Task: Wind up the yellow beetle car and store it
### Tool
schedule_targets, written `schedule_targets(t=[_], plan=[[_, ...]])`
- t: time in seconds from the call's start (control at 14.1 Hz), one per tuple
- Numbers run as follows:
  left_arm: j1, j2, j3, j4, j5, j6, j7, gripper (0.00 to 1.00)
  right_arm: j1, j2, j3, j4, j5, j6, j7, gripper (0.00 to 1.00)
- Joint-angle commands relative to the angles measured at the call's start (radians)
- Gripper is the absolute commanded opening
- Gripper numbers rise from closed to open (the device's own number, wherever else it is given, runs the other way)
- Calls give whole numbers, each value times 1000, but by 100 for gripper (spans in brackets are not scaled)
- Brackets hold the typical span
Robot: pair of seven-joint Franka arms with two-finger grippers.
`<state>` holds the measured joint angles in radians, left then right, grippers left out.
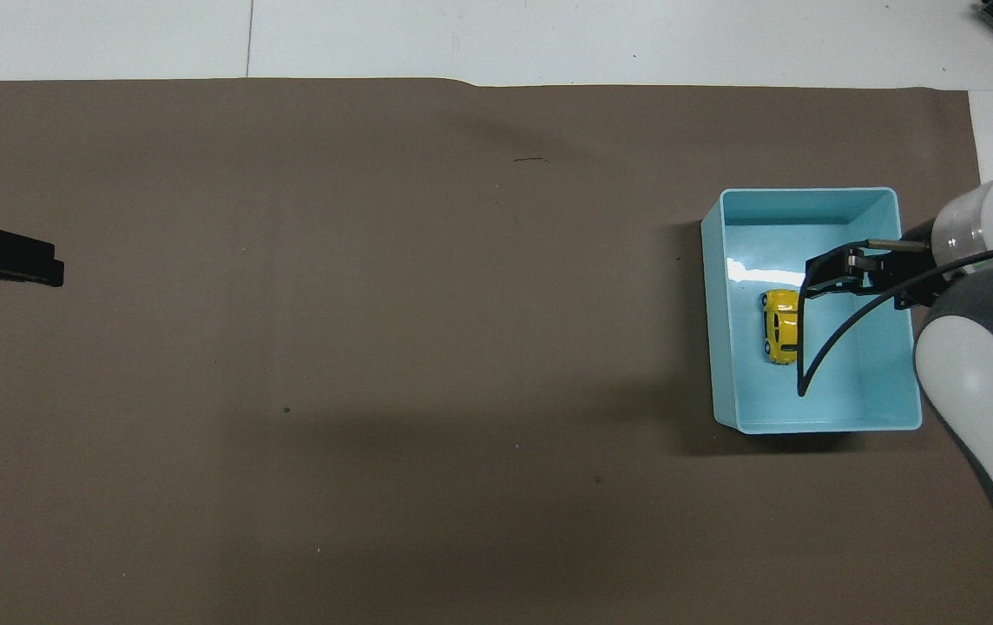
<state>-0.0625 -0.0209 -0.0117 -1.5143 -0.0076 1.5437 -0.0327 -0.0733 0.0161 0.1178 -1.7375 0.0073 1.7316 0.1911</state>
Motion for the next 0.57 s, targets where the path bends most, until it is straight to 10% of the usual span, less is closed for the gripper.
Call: schedule_targets(t=[0.0, 0.5], plan=[[13, -25, -7, -24, -14, -5, 10, 100, -13, -25, 2, 50, 28, -73, -5, 100], [13, -25, -7, -24, -15, -5, 10, 100, -10, -13, 3, 184, 26, -208, -1, 100]])
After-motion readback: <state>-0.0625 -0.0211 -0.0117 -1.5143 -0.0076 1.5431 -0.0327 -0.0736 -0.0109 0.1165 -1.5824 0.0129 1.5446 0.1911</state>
